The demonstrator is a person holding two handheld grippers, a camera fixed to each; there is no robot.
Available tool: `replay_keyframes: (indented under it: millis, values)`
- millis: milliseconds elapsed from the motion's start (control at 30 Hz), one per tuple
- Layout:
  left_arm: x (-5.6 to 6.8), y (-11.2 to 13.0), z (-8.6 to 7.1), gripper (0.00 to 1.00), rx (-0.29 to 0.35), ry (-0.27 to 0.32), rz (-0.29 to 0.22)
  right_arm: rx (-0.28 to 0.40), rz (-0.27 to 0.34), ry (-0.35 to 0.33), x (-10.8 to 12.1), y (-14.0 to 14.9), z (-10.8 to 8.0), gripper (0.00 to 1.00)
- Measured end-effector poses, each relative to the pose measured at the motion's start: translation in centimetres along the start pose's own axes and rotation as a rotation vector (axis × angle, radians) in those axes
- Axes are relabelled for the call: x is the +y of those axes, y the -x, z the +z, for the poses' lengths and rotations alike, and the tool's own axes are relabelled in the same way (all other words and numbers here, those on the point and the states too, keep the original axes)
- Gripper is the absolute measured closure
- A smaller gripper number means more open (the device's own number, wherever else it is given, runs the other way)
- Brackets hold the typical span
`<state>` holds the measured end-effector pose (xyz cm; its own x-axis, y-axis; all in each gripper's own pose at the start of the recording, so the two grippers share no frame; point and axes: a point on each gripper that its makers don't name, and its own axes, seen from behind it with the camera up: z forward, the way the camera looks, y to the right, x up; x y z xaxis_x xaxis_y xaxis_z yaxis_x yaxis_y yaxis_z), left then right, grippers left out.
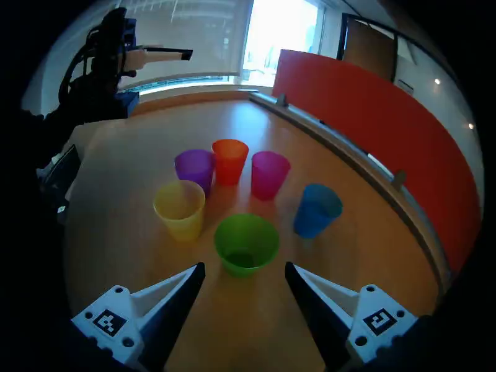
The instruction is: Pour water
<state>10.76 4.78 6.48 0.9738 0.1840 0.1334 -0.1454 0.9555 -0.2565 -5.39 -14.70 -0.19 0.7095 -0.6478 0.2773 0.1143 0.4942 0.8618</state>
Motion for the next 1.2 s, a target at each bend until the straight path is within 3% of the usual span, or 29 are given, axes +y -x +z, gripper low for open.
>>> replay_keyframes:
  millis: [767, 1200]
  values:
    - [-0.2, -0.7, -0.2, 0.04, 0.0, 0.006, 0.013, -0.013, 0.035, -0.041, -0.3, -0.4, 5.1, 0.0]
    - [-0.1, -0.6, -0.1, 0.04, 0.001, 0.005, 0.017, -0.005, 0.055, -0.054, -0.5, -0.7, 5.9, 0.02]
